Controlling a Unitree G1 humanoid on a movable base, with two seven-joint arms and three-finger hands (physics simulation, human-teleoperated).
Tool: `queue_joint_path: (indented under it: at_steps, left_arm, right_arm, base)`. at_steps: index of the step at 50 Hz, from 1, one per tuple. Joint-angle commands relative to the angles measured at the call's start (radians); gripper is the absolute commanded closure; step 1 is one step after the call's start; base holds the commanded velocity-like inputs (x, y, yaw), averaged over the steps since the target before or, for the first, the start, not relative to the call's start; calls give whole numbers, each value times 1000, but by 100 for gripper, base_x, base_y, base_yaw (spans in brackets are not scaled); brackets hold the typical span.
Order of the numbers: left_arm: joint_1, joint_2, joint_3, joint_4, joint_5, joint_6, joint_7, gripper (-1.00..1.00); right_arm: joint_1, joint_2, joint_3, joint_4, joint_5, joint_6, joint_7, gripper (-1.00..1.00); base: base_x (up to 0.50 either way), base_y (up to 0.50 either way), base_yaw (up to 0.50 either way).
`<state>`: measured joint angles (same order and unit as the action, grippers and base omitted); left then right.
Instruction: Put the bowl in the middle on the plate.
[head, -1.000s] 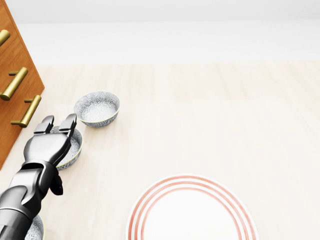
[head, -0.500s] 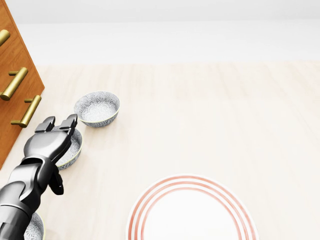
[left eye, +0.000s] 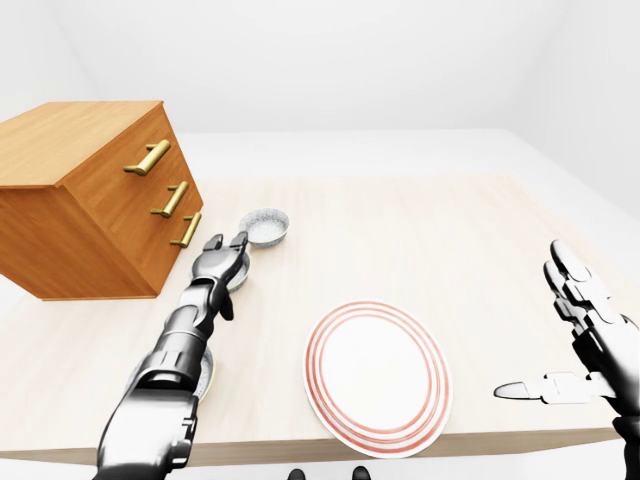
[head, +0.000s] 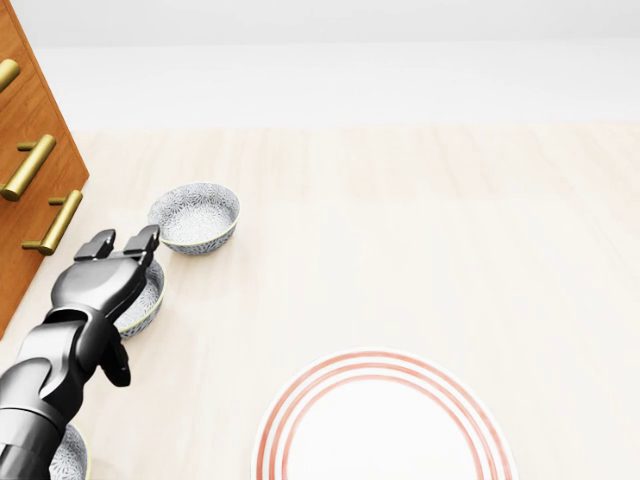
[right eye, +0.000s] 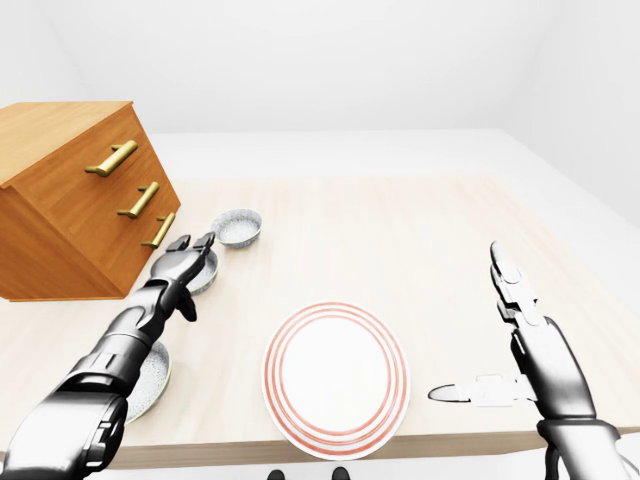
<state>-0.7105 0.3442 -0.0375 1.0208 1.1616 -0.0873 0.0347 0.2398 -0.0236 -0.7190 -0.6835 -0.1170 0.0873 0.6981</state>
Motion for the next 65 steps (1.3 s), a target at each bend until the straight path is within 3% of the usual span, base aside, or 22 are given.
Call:
queue_joint_path:
  at_steps: [1,11,65]
  left_arm:
    - [8,7,5,-16,4,0,-13,-100]
    - [26,9,10,-68,16,0,-52,-100]
    - [24,15,5,-54,93,0,-73,-100]
  right_arm:
    - [-3,-3,-1,7,1,0,0,-100]
    - [-5,-6,1,10,2,0,0,-100]
    - [-4,0,-5,-2,2,0,0,-100]
  base:
    - [0,0,0]
    - [0,0,0]
    - [0,0,0]
